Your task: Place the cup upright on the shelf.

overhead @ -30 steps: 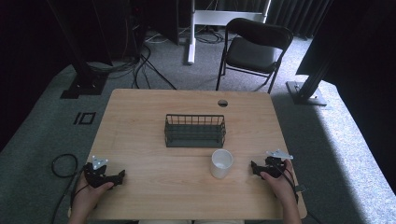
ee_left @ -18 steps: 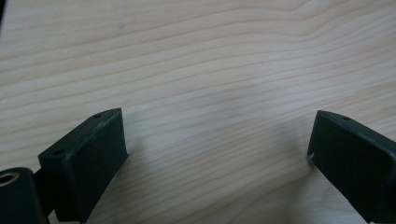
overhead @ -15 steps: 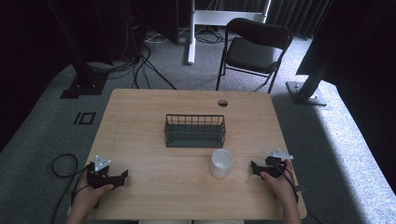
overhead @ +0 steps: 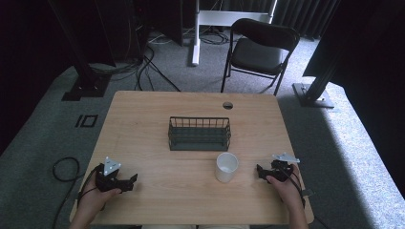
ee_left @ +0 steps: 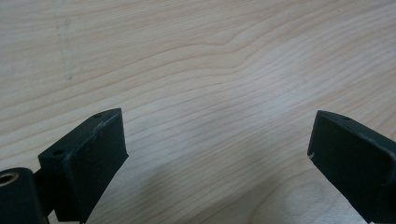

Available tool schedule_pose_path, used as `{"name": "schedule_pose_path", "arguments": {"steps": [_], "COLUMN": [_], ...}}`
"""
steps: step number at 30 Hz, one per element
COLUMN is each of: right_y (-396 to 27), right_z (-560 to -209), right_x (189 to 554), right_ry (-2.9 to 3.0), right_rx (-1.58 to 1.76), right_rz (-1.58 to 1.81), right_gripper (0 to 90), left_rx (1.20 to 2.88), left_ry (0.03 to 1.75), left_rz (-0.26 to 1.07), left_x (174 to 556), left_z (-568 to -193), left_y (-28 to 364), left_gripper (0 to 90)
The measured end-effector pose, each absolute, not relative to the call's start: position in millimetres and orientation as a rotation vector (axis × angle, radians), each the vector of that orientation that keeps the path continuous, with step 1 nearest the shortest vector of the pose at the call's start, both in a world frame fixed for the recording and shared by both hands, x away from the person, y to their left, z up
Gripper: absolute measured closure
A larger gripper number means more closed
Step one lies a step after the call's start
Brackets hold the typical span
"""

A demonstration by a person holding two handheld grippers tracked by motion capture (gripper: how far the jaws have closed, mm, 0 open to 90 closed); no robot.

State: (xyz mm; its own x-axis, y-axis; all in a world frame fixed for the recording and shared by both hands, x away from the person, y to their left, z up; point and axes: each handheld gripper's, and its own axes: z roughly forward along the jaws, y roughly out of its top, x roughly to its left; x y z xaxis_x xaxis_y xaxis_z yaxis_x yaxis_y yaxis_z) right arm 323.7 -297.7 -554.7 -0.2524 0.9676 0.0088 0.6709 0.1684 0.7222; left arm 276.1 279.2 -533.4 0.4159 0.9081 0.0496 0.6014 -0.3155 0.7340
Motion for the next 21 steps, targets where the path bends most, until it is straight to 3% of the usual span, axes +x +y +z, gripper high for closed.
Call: {"name": "schedule_pose_path", "arguments": {"steps": [21], "right_y": [-297.7], "right_z": [-554.7], "right_x": [323.7], "right_ry": [1.992], "right_rx": [1.545], "right_rz": [0.859], "right_gripper": [10.6], "left_rx": [2.117], "left_ry": [1.102], "left_rz": [0.569], "left_x": [283.1], "left_z": [-525.3], "left_y": [242.3], "left_gripper": [4.9]}}
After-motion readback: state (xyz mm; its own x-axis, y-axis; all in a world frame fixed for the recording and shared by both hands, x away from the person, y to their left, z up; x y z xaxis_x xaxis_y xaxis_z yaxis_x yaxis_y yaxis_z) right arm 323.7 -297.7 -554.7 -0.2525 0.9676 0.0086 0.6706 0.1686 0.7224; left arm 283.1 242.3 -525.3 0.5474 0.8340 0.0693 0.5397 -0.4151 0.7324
